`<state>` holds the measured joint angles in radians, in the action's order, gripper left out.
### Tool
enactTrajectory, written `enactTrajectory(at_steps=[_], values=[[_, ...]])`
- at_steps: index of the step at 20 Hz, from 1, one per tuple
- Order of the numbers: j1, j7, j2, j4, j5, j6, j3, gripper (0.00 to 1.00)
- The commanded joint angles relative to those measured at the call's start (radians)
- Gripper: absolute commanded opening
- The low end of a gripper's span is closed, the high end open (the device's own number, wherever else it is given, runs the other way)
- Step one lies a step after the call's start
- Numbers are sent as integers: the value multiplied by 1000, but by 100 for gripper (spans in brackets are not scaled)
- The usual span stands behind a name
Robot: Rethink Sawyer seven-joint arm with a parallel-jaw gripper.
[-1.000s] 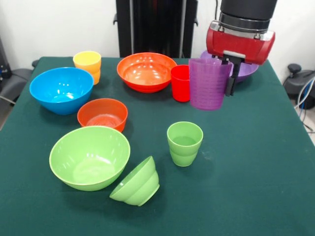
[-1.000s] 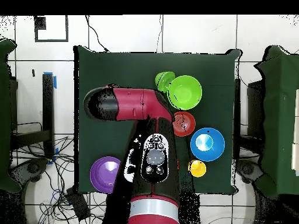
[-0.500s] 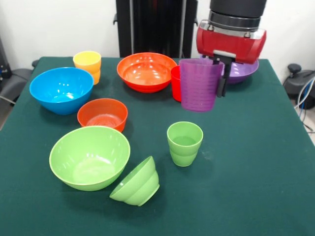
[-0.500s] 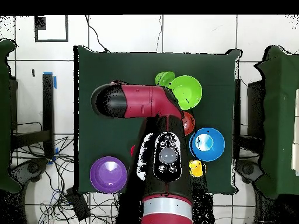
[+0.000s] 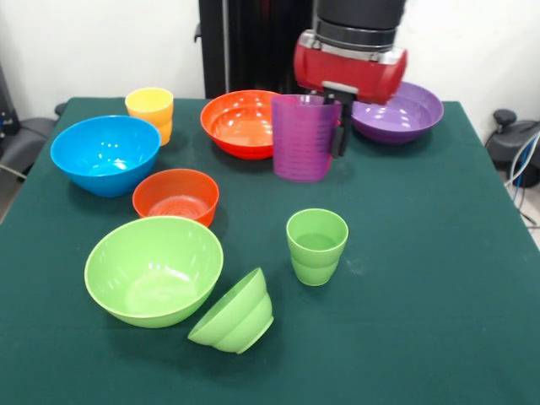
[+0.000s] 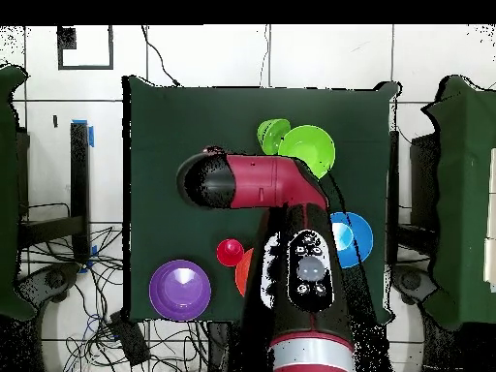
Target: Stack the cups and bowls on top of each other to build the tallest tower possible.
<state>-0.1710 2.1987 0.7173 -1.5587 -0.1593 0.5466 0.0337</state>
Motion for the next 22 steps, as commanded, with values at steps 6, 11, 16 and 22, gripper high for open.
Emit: enactTrajectory(at_steps=[6, 11, 16, 22], values=[[-1, -77, -57, -98, -162, -91, 86, 0], [-1, -56, -61, -89, -168, -94, 90, 0], [23, -25, -76, -68, -173, -92, 74, 0], [39, -13, -73, -70, -169, -88, 66, 0]])
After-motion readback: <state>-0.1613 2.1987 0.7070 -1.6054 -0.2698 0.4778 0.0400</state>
